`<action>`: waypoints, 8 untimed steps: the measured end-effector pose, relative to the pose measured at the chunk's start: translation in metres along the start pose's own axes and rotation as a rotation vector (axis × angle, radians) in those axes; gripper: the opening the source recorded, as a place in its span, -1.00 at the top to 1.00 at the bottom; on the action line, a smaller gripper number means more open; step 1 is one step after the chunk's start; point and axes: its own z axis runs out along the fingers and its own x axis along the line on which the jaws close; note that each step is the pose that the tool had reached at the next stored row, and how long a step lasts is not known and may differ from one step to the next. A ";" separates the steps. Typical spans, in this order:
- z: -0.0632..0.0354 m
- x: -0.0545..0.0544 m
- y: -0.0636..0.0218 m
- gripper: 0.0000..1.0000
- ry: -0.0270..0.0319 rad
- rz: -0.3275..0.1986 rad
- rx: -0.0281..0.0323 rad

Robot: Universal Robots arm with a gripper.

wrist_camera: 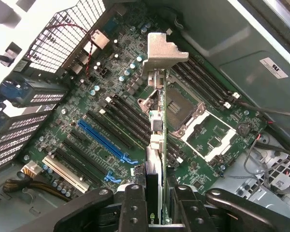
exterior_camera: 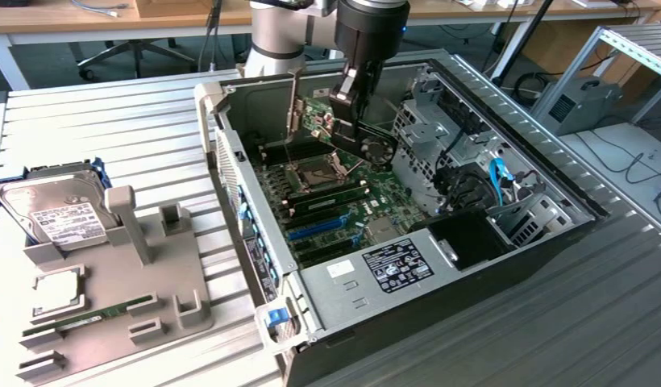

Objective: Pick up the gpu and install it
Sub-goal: 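Insert the gpu into the slot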

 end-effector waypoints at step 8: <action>0.0000 0.000 0.0000 0.47 -0.0014 -0.030 -0.0010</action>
